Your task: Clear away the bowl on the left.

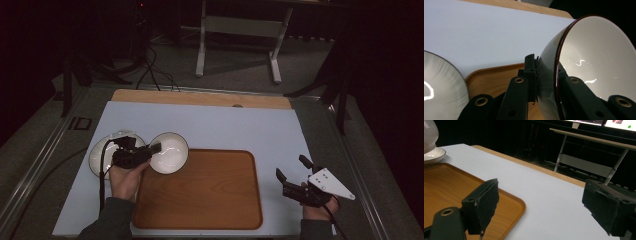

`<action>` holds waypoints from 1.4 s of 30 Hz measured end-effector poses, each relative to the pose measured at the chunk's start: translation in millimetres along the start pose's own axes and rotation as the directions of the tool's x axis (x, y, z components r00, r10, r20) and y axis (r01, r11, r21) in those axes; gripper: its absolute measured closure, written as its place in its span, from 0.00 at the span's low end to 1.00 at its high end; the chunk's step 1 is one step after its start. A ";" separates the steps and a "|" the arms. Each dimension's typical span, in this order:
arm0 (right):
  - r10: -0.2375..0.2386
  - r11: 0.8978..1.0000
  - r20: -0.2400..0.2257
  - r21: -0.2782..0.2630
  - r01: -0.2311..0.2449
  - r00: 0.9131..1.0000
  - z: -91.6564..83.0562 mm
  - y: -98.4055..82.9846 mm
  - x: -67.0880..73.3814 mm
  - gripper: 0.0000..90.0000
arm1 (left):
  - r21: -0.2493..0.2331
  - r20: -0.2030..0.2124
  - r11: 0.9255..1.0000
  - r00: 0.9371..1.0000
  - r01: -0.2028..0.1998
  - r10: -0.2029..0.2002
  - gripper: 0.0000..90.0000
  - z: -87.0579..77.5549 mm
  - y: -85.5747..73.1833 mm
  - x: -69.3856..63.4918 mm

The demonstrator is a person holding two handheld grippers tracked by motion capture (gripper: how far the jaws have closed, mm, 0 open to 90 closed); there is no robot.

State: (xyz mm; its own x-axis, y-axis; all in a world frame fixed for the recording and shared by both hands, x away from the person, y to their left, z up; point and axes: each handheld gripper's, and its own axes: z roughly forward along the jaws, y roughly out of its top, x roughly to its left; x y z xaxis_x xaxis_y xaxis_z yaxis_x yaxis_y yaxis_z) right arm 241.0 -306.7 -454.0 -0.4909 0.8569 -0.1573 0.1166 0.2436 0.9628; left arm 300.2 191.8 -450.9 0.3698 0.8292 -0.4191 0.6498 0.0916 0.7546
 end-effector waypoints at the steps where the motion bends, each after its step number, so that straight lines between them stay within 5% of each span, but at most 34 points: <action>1: -0.001 1.000 0.000 0.001 0.001 1.000 0.1 0.0 0.0 0.15 | 0.002 0.002 1.000 1.000 -0.001 0.001 0.90 0.5 -0.1 -0.9; 42: -0.006 1.000 -0.002 0.002 0.006 1.000 1.0 0.1 0.4 0.15 | 0.085 0.063 0.996 0.997 -0.039 0.034 0.90 25.9 -12.3 -28.9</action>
State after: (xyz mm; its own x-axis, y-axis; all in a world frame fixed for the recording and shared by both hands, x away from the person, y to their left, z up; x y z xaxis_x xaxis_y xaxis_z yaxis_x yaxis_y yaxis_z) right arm 241.7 -305.9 -454.1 -0.4936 0.8543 -0.1631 0.1148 0.2499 0.9614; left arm 298.7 152.4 -461.2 0.4324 0.7955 -0.4244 0.6891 0.0120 0.7246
